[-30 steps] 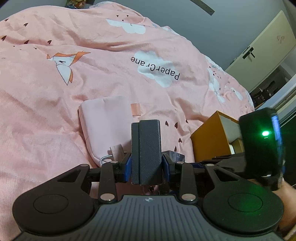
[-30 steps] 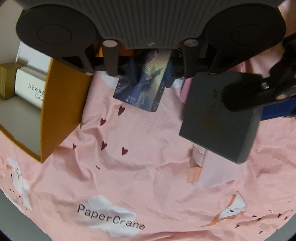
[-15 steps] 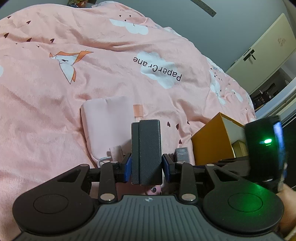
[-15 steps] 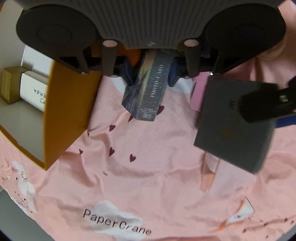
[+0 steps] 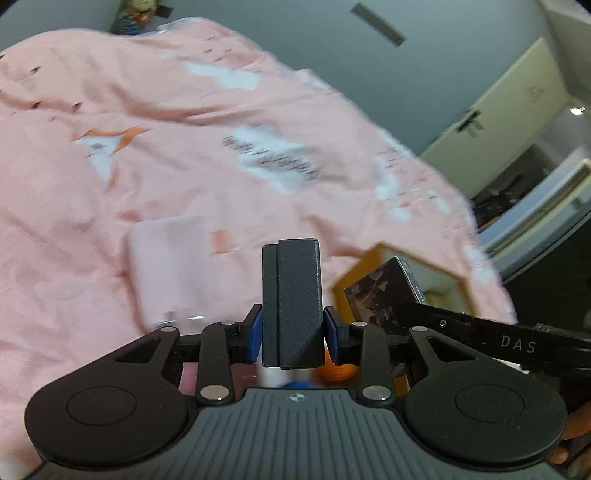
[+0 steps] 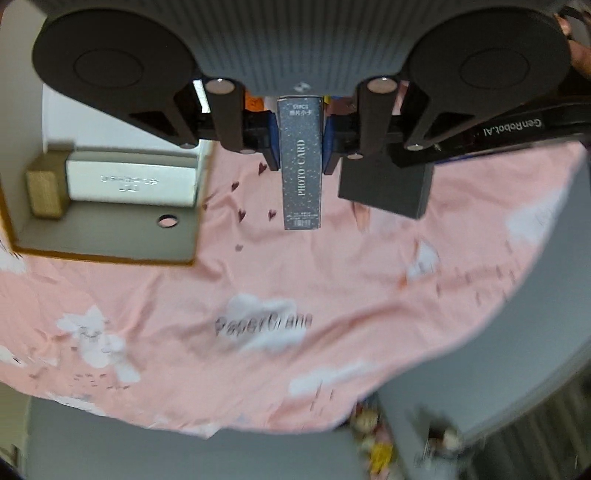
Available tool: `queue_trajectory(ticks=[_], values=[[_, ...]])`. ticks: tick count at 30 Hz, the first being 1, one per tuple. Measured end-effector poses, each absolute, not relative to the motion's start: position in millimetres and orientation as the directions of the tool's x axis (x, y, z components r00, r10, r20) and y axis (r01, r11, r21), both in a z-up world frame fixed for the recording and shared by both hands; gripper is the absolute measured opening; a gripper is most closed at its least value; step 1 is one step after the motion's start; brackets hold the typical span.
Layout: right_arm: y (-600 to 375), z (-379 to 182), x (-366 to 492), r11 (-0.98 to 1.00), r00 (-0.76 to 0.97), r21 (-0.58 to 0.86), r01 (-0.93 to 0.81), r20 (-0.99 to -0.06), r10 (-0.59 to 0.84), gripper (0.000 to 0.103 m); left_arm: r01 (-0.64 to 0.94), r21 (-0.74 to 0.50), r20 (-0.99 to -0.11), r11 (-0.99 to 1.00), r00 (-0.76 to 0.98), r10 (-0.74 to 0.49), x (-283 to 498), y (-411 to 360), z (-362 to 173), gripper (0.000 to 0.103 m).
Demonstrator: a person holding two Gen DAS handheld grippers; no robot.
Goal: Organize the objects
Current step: 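Carry the black box with the left tool while the right tool carries the PHOTO CARD box over the box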
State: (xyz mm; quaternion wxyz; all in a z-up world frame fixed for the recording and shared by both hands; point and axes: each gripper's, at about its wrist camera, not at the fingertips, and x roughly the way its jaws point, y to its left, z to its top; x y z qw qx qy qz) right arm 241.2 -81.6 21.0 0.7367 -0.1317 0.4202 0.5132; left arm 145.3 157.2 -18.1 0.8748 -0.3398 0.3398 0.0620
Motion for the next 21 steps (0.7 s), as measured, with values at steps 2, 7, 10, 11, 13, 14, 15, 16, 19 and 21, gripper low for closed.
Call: queue_trajectory(ticks=[2, 7, 10, 11, 13, 14, 15, 16, 19, 21], values=[[-107.2, 32.6, 249.4, 0.479, 0.165, 0.26, -0.838, -0.716, 0.678, 0.024, -0.287, -0.59, -0.602, 0.755, 0.78, -0.173, 149.9, 147.6, -4.4, 0.038], [-173.5, 35.4, 284.2, 0.641, 0.321, 0.269, -0.719, -0.689, 0.65, 0.024, -0.146, -0.595, -0.578, 0.791, 0.761, -0.294, 181.6, 99.5, 18.7, 0.038], [-198.6, 15.8, 304.4, 0.713, 0.342, 0.29, -0.638, -0.723, 0.601, 0.024, -0.114, -0.532, -0.644, 0.839, 0.698, -0.313, 211.8, 60.0, 13.7, 0.038], [-202.9, 8.7, 308.4, 0.726, 0.347, 0.291, -0.623, -0.729, 0.59, 0.024, -0.118, -0.499, -0.681, 0.859, 0.666, -0.304, 221.9, 47.8, 8.5, 0.038], [-210.2, -6.0, 313.0, 0.748, 0.358, 0.287, -0.598, -0.74, 0.569, 0.024, -0.123, -0.406, -0.751, 0.905, 0.61, -0.254, 243.4, 25.3, -3.2, 0.038], [-212.5, -12.2, 317.0, 0.755, 0.361, 0.284, -0.591, -0.744, 0.562, 0.024, -0.119, -0.366, -0.769, 0.923, 0.597, -0.228, 253.2, 17.1, -8.0, 0.038], [-214.5, -18.4, 319.0, 0.759, 0.358, 0.289, -0.584, -0.747, 0.56, 0.024, -0.108, -0.329, -0.784, 0.938, 0.586, -0.207, 261.5, 9.0, -13.5, 0.038], [-215.3, -22.9, 321.3, 0.759, 0.351, 0.297, -0.579, -0.749, 0.562, 0.024, -0.107, -0.301, -0.799, 0.948, 0.57, -0.189, 269.6, 2.8, -19.3, 0.038], [-220.5, -33.1, 326.4, 0.759, 0.339, 0.314, -0.57, -0.752, 0.565, 0.024, -0.089, -0.259, -0.838, 0.962, 0.515, -0.178, 288.9, -8.3, -35.7, 0.038], [-222.1, -36.4, 328.9, 0.763, 0.342, 0.308, -0.569, -0.755, 0.559, 0.024, -0.076, -0.231, -0.859, 0.97, 0.484, -0.166, 297.8, -13.9, -45.3, 0.038]])
